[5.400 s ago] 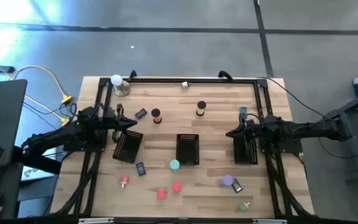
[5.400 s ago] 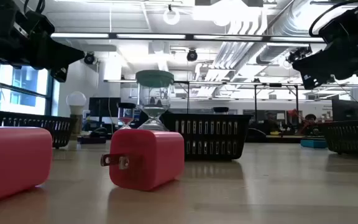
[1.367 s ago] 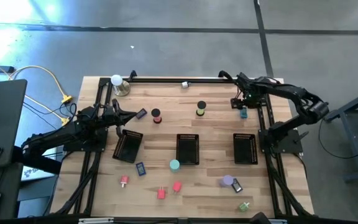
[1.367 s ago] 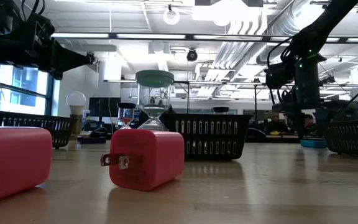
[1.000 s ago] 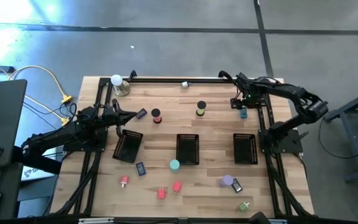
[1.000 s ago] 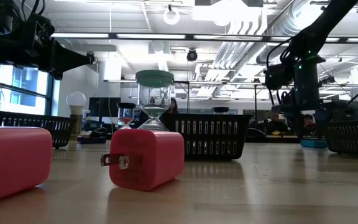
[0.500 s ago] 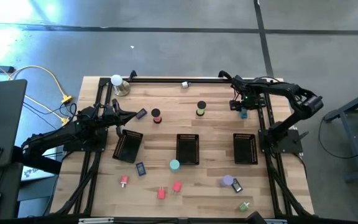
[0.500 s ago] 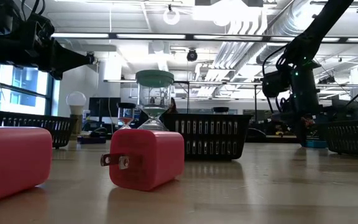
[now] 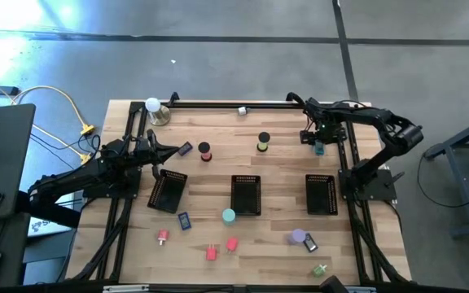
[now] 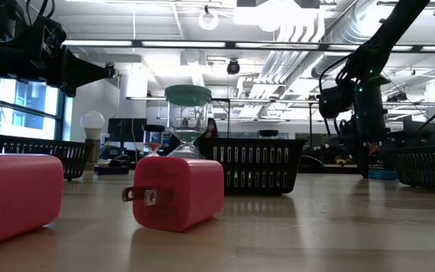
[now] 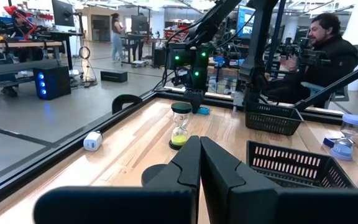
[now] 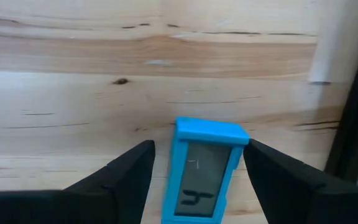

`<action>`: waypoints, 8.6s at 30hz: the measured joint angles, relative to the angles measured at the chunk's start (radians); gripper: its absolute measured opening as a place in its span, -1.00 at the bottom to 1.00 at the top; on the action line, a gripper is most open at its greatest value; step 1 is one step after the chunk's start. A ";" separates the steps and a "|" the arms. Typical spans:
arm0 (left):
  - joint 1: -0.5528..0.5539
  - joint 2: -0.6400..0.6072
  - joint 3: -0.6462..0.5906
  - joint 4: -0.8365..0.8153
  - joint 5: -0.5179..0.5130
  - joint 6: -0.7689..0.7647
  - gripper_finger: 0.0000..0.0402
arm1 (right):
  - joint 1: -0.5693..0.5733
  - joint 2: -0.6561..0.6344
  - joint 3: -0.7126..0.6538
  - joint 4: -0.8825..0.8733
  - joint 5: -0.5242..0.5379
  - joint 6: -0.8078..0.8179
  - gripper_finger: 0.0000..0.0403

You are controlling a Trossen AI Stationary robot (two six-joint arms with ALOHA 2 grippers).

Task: Pick & Place Office items
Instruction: Put the light blue digital clock into the right black bin, then put the pink hourglass into the middle black bin

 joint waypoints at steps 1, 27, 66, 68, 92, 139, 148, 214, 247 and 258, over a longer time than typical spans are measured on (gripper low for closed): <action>0.000 0.000 0.000 0.000 0.000 0.000 -1.00 | 0.000 0.003 0.001 0.000 0.001 -0.003 0.14; 0.000 0.000 0.000 0.000 0.000 -0.005 -1.00 | 0.034 0.009 -0.021 -0.032 0.067 -0.129 -0.34; 0.000 0.000 0.000 0.001 0.000 -0.006 -1.00 | 0.857 -0.445 0.213 -0.567 -0.044 0.669 -0.35; 0.000 0.000 0.000 0.000 0.000 -0.008 -1.00 | 0.940 -0.442 0.212 -0.561 -0.034 0.751 -0.35; 0.000 0.000 0.000 0.001 0.010 -0.050 -1.00 | 1.050 -0.317 -0.138 -0.134 -0.052 0.965 -0.32; 0.000 0.000 0.000 0.003 0.009 -0.049 -1.00 | 1.399 -0.367 0.172 -0.349 0.478 0.883 0.07; 0.000 0.000 0.000 0.032 0.007 -0.049 -1.00 | 1.553 -0.377 0.171 -0.123 0.640 0.779 0.07; -0.030 0.028 0.029 0.078 0.049 -0.164 0.27 | 1.528 -0.284 0.170 0.306 0.456 0.024 0.89; 0.098 1.065 0.694 -0.307 0.162 0.179 0.35 | 1.516 -0.284 0.162 0.303 0.396 -0.052 0.89; 0.045 1.065 0.694 -0.275 0.165 0.160 0.59 | 1.516 -0.283 0.161 0.303 0.396 -0.081 0.89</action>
